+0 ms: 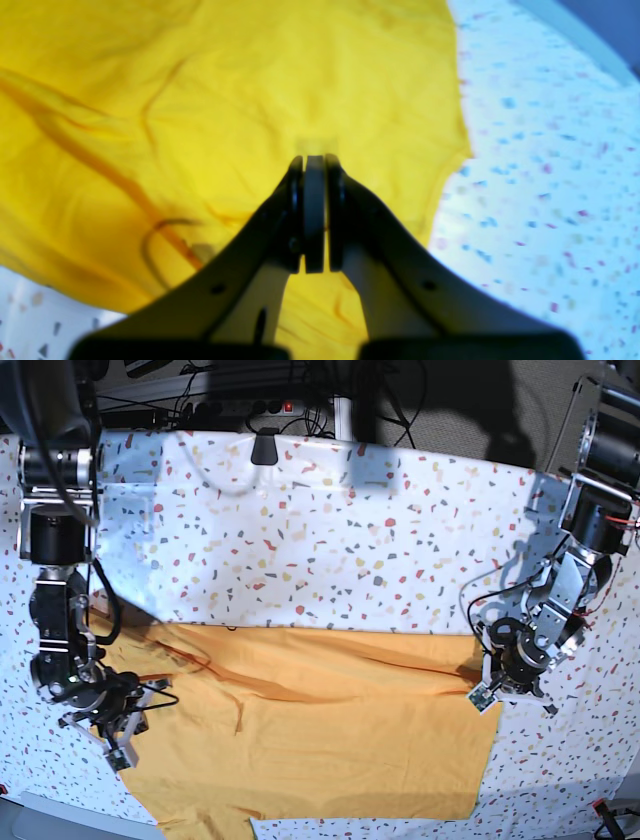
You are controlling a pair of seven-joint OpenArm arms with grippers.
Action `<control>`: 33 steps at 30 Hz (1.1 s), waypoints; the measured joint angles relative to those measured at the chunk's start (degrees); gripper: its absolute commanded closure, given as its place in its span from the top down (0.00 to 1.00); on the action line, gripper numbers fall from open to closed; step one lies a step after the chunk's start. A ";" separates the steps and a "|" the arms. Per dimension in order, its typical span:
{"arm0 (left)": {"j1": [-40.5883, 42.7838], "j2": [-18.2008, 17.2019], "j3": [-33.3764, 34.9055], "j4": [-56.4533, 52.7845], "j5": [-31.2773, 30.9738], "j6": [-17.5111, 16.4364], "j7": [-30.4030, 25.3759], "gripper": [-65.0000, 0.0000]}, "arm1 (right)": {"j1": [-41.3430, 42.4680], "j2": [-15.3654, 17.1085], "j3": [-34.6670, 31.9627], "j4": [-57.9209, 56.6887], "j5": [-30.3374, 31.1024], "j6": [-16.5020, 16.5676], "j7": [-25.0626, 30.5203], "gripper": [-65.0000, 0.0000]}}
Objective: Fold the T-shirt properly
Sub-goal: 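Lift and pull the shoulder edge toward the hem with both grippers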
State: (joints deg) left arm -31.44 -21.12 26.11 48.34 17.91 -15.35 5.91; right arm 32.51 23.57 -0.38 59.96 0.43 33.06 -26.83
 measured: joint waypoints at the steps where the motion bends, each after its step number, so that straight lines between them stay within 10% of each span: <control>1: 0.02 0.22 -0.02 0.00 -0.02 -0.04 -0.07 0.00 | 0.02 -0.57 -0.02 -0.44 -0.15 -0.02 0.00 0.00; 5: 0.00 0.85 -0.02 0.00 -0.02 -0.04 -0.17 0.00 | -0.11 -1.31 -0.04 -0.68 -0.35 -0.02 -0.02 0.00; 10: 0.00 0.83 -0.02 0.00 -0.02 -0.04 0.02 0.00 | 0.00 0.48 -0.02 -1.05 -3.34 -0.22 0.02 0.45; 17: 0.00 0.85 -0.02 -0.04 0.00 -0.09 -0.11 0.00 | 1.55 4.17 0.07 -11.96 -3.39 -8.90 1.44 0.45; 23: 0.00 0.81 -0.02 -0.02 -0.02 -0.07 -0.48 0.00 | 4.17 3.74 0.04 -22.01 -10.75 0.02 11.10 0.45; 33: 0.00 0.85 -0.02 -0.02 -0.02 -0.04 -0.44 0.00 | 4.98 3.89 -10.91 -22.73 -21.66 0.17 18.25 0.45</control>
State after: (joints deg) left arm -31.44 -20.27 26.09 48.31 17.89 -15.40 5.48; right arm 37.50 27.46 -11.29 37.23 -21.23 33.23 -8.58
